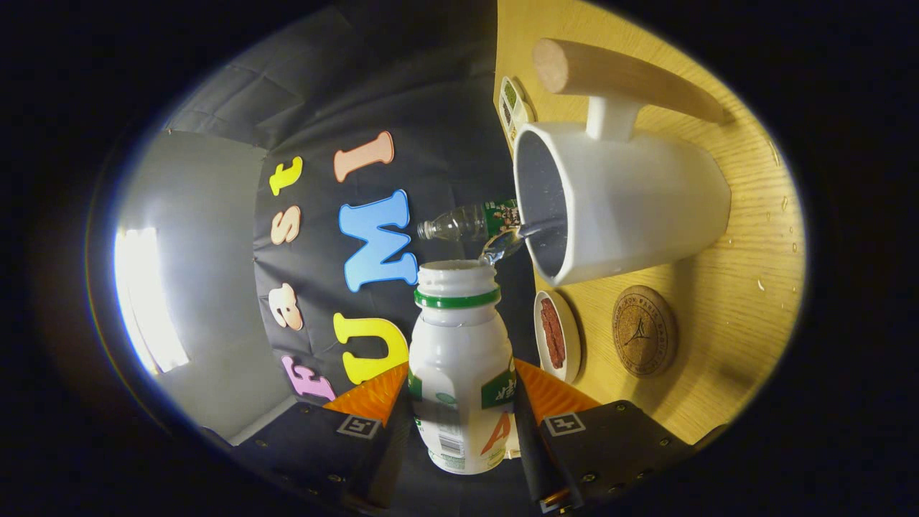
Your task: Take the bottle from table, then pour the juice into the cup, finally place the bottle on the coaster
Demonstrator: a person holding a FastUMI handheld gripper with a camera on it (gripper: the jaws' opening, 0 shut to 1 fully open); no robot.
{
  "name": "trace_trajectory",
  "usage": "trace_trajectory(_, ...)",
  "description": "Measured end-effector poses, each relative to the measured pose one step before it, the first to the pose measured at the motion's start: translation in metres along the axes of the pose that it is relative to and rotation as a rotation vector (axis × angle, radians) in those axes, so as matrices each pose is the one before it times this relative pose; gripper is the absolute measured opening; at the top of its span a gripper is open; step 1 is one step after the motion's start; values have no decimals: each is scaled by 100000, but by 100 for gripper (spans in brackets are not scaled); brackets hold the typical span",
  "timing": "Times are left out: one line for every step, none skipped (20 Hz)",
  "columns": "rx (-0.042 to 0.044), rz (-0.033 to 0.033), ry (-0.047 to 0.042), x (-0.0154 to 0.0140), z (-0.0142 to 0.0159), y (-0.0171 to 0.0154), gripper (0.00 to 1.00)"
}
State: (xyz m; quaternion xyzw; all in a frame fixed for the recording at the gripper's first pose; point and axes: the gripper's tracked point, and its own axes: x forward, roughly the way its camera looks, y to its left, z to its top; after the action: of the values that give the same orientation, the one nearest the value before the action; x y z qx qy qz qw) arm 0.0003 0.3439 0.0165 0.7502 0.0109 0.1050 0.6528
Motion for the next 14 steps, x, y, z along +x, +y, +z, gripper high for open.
trace_trajectory(13,123,-150,65,44,14,68)
trace_trajectory(-41,58,-90,28,-110,10,68)
trace_trajectory(195,104,120,-24,-72,-48,68)
trace_trajectory(384,90,-59,-133,89,77,68)
trace_trajectory(416,308,-99,-40,12,5,68)
trace_trajectory(412,222,-79,87,-80,116,68)
trace_trajectory(175,246,-56,55,-82,-12,68)
trace_trajectory(38,177,-117,12,40,76,68)
trace_trajectory(-17,154,-54,73,-28,-2,68)
trace_trajectory(-7,103,-46,-84,15,138,68)
trace_trajectory(70,47,-153,20,-46,-9,68)
trace_trajectory(374,69,-204,-39,17,35,68)
trace_trajectory(474,355,-104,-64,57,135,68)
trace_trajectory(240,485,-117,120,-47,90,68)
